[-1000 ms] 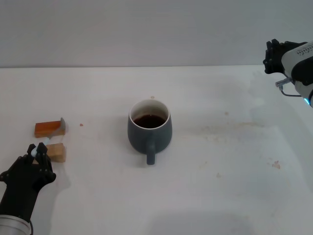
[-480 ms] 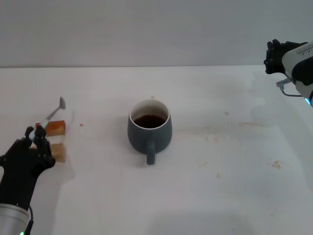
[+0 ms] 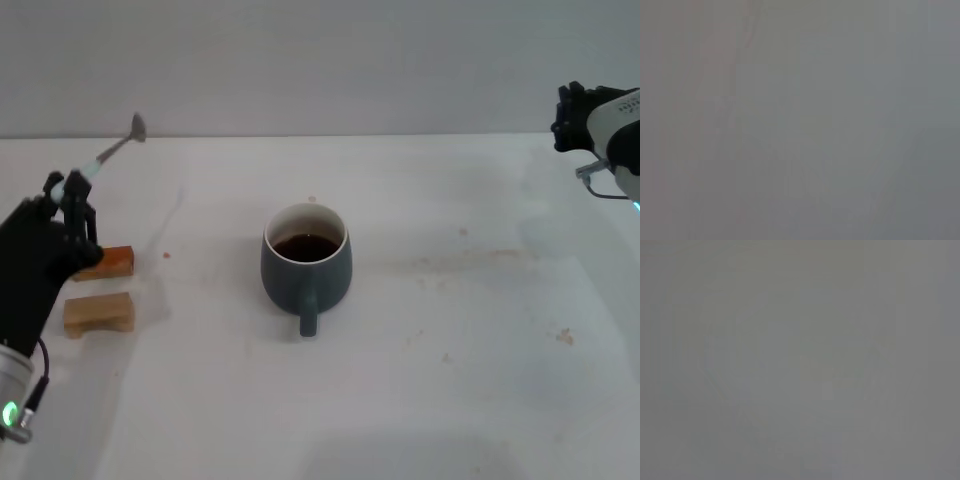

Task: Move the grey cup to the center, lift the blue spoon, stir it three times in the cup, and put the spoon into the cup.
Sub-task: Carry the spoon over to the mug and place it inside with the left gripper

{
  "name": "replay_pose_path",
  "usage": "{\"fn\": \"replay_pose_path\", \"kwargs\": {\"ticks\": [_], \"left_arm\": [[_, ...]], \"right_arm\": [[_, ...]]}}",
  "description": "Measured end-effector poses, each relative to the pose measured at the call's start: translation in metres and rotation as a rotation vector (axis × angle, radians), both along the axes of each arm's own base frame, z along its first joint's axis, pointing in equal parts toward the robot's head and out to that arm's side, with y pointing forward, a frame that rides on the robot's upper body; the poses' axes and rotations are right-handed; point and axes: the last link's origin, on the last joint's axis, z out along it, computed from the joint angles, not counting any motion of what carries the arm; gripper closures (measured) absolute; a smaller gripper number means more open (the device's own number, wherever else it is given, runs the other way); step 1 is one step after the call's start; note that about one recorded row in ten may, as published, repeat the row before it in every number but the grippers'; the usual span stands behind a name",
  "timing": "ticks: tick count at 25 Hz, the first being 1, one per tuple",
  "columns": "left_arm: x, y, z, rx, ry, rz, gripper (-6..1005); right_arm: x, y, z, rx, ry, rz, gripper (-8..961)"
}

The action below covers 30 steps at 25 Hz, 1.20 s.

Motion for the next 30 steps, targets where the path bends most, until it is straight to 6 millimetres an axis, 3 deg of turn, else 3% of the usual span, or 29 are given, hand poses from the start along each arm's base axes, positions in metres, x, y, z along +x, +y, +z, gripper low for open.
{"fn": "replay_pose_path", "kwargs": {"ticks": [6, 8, 13, 14, 15, 18, 30], "left_arm": [[0.027, 0.013, 0.030, -0.146, 0.067, -0.012, 856], [0.045, 0.022, 0.043, -0.209, 0.138, -0.005, 856], [0.068, 0.031, 0.056, -0.303, 0.246, 0.025, 856], [0.068, 0.031, 0.056, -0.303, 0.246, 0.025, 856], [0.085, 0.033, 0.058, -0.371, 0.311, 0.028, 856], [0.104, 0.034, 0.059, -0.443, 0.372, 0.026, 856], [0.125, 0.043, 0.049, -0.658, 0.432, -0.033, 855]], "right_arm": [[0.014, -0.004, 0.009, 0.047, -0.017, -0.041, 890], [0.021, -0.006, 0.014, 0.070, -0.005, -0.059, 890], [0.030, -0.010, 0.018, 0.099, 0.010, -0.076, 890], [0.030, -0.010, 0.018, 0.099, 0.010, -0.076, 890], [0.032, -0.010, 0.018, 0.104, 0.014, -0.081, 890], [0.035, -0.010, 0.021, 0.119, 0.024, -0.091, 890], [0.038, -0.007, 0.026, 0.159, 0.041, -0.099, 891]]}}
